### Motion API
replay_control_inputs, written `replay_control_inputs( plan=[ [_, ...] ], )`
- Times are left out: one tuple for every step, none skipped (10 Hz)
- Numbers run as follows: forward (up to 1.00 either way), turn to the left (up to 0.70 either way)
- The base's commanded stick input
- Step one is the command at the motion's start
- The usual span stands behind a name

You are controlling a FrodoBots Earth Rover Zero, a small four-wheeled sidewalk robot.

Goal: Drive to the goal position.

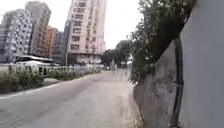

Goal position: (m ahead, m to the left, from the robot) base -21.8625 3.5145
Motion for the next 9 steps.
replay_control_inputs(
  plan=[
    [0.00,0.00],
    [0.00,0.00],
    [0.00,0.00],
    [0.00,0.00],
    [0.00,0.00],
    [0.37,0.00],
    [0.45,0.00],
    [0.45,0.00],
    [0.45,0.00]
  ],
)
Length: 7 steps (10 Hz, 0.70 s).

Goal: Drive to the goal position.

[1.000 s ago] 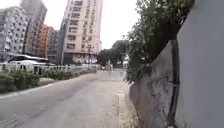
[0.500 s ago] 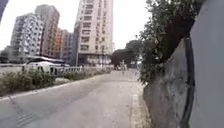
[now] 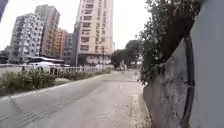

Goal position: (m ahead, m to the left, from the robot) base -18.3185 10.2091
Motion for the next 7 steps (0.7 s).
replay_control_inputs(
  plan=[
    [0.45,0.00],
    [0.45,0.00],
    [0.45,0.00],
    [0.45,0.00],
    [0.45,0.00],
    [0.45,0.00],
    [0.45,-0.27]
  ],
)
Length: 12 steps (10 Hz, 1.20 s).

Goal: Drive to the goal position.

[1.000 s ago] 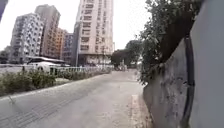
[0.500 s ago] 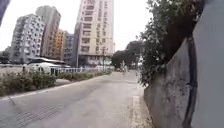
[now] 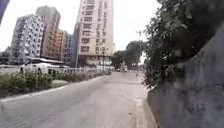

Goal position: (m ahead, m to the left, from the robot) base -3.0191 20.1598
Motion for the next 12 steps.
replay_control_inputs(
  plan=[
    [0.45,-0.27],
    [0.45,-0.27],
    [0.45,-0.27],
    [0.45,-0.27],
    [0.45,-0.07],
    [0.45,0.00],
    [0.45,0.00],
    [0.45,0.00],
    [0.45,0.00],
    [0.45,0.00],
    [0.45,0.00],
    [0.45,0.00]
  ],
)
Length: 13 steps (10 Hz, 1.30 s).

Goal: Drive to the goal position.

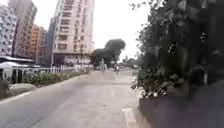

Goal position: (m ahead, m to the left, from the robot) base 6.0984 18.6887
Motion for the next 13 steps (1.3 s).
replay_control_inputs(
  plan=[
    [0.45,0.00],
    [0.45,0.00],
    [0.45,0.00],
    [0.44,0.01],
    [0.03,0.42],
    [0.00,0.45],
    [0.00,0.45],
    [0.00,0.45],
    [0.00,0.45],
    [0.00,0.45],
    [0.00,0.45],
    [0.00,0.45],
    [0.00,0.45]
  ],
)
